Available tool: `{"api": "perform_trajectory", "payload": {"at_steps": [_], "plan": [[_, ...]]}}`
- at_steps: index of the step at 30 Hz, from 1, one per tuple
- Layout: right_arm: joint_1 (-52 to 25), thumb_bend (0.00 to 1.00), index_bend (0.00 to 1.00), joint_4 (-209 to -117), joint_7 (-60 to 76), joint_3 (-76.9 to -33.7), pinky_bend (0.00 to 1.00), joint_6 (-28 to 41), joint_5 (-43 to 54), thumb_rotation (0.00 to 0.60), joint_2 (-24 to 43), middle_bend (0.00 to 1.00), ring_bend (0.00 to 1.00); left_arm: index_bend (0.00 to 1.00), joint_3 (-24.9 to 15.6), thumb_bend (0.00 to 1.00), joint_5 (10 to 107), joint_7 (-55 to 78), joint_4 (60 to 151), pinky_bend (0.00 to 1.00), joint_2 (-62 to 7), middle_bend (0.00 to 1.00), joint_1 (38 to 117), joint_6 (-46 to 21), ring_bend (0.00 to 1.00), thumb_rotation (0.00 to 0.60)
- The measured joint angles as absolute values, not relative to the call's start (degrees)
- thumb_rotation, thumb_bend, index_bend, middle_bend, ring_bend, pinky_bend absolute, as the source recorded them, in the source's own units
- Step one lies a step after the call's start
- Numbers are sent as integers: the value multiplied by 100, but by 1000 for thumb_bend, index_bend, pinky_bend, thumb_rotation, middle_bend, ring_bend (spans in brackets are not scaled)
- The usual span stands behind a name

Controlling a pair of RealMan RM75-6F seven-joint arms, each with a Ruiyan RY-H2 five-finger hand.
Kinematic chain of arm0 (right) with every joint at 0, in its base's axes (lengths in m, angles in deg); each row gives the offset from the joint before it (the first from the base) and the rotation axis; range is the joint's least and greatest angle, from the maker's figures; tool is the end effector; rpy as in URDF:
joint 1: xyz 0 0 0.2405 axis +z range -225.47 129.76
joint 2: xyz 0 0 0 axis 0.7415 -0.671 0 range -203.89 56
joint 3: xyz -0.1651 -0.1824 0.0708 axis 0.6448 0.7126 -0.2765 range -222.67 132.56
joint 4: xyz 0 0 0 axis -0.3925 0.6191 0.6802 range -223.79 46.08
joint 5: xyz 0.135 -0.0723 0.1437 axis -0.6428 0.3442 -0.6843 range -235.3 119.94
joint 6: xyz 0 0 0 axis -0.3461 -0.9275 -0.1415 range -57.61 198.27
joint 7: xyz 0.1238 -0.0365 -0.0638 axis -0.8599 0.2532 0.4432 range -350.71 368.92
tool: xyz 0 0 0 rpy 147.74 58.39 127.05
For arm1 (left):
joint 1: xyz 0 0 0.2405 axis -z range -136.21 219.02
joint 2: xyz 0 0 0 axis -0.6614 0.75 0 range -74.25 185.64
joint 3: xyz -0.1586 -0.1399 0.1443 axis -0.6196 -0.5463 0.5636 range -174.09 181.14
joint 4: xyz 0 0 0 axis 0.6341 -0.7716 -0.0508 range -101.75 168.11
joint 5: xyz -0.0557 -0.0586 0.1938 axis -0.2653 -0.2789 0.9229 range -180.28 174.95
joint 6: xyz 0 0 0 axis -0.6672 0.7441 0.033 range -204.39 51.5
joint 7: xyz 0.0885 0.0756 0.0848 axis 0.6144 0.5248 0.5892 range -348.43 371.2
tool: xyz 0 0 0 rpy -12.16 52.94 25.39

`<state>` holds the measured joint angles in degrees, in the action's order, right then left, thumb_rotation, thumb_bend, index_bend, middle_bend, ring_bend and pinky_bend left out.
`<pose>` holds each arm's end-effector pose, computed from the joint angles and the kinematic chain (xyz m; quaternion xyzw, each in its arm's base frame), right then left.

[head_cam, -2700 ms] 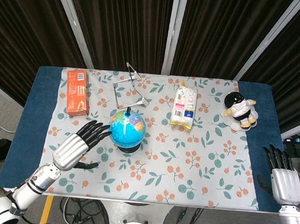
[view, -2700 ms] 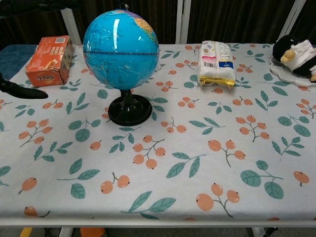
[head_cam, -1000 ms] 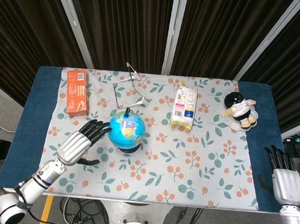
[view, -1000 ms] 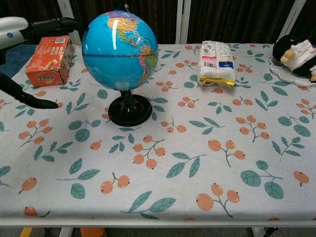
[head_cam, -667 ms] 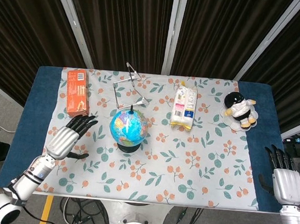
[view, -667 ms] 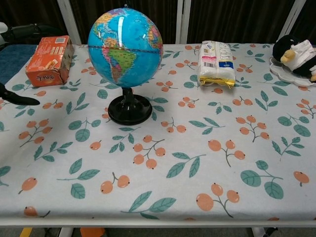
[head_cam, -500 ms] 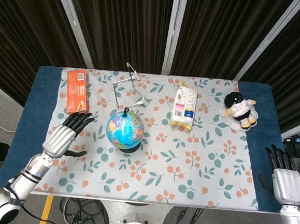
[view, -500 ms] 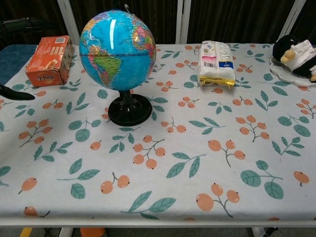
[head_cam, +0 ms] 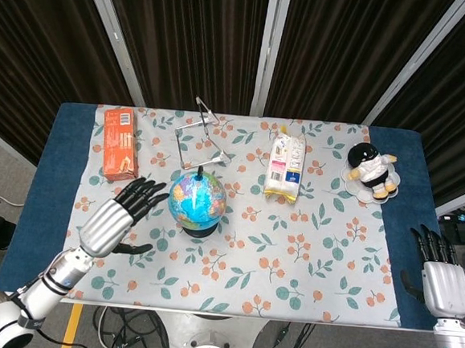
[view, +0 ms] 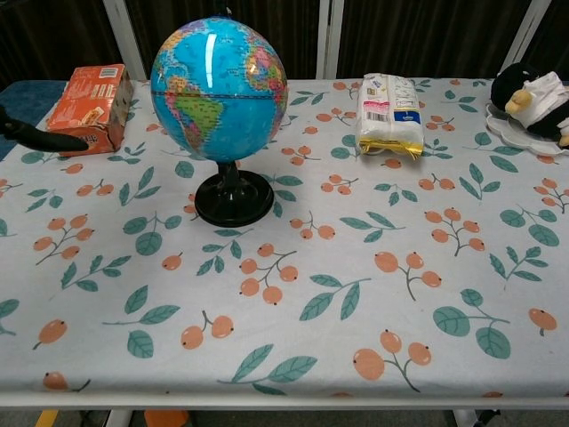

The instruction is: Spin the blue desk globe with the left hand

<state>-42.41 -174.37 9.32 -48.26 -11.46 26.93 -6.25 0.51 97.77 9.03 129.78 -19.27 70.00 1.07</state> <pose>-0.3333 -0.1869 0.1455 0.6057 -0.3877 0.3558 0.5968 -0.1523 0.2544 0.0721 -0.7114 -0.2989 -0.5539 0.3127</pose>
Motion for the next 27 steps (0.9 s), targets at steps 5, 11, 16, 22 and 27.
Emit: {"api": "perform_trajectory", "payload": {"at_steps": [5,11,16,22,27], "plan": [[-4243,279,0,-17408,901,-4825,0,-1129,2675,600,-622,0,0,68,96,38,9850,999,13076,0,-2010,19,7161,-150,0,600],[-4243,279,0,-17382,880,-4820,0,-1116,2672,600,-611,0,0,68,145,38,9800,1042,13039,0,-2199,19,7288,-397,0,600],[-4246,280,0,-17366,860,-4824,0,-1120,2665,600,-612,0,0,68,169,38,9728,1040,12963,0,-2265,19,7310,-437,0,600],[-4243,279,0,-17360,863,-4817,0,-1111,2673,600,-596,0,0,68,181,39,9643,1015,12897,0,-2277,19,7309,-451,0,600],[-4243,279,0,-17358,864,-4824,0,-1114,2664,600,-600,0,0,69,188,39,9492,945,12768,0,-2271,19,7262,-446,0,600]]}}
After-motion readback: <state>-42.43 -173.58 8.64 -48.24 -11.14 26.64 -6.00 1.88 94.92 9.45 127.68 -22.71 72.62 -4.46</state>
